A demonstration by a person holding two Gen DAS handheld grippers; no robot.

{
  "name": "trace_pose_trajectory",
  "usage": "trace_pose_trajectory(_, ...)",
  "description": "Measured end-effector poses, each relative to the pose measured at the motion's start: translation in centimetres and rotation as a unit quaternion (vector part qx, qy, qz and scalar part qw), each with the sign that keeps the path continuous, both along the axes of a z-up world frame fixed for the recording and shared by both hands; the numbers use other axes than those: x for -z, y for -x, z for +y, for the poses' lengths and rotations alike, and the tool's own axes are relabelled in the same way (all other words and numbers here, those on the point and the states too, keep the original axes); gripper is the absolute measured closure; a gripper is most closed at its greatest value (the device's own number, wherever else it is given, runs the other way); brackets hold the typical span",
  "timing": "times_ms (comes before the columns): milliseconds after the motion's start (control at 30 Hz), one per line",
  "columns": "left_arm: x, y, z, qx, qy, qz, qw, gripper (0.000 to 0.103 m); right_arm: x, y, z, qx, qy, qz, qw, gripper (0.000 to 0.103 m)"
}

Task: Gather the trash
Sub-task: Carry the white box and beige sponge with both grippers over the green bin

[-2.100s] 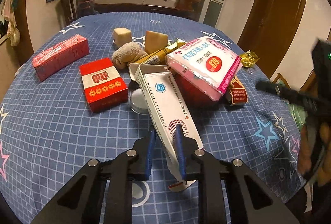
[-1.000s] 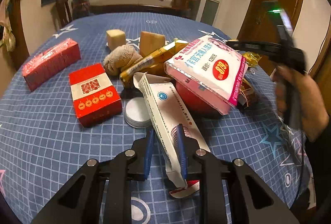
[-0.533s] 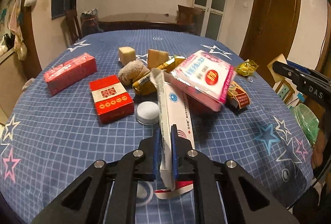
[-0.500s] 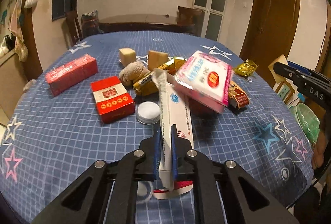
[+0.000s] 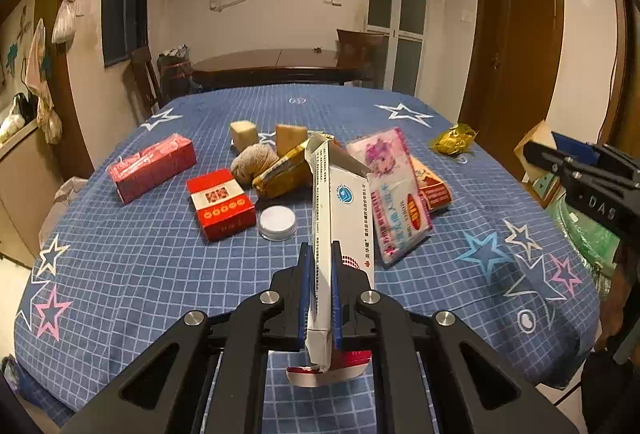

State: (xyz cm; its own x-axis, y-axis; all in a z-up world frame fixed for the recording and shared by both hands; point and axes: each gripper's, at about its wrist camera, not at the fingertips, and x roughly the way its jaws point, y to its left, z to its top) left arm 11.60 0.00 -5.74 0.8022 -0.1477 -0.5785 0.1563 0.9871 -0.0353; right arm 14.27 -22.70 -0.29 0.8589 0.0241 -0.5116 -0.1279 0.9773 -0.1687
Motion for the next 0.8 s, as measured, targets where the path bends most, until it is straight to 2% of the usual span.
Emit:
trace_pose_trajectory(267, -1.9, 1.4, -1.4, 0.012, 0.001, -0.023, 0.9997, 0.093, 0.1, 1.1, -0.4, 0.002, -0.002, 0.0, 1.0, 0.061)
trace_pose_trajectory(500, -3.6, 1.5, -5.1, 0.045, 0.001, -0.047, 0.9979, 0.093, -0.5, 1.8, -2.4, 0.015, -0.009, -0.001, 1.0, 0.061)
trace_pose_trajectory(800, -5.6, 0.2, -14.1, 0.127, 0.012, -0.072, 0.9891, 0.093, -2.2, 3.5, -11.2, 0.065, -0.082, 0.014, 0.994, 0.061)
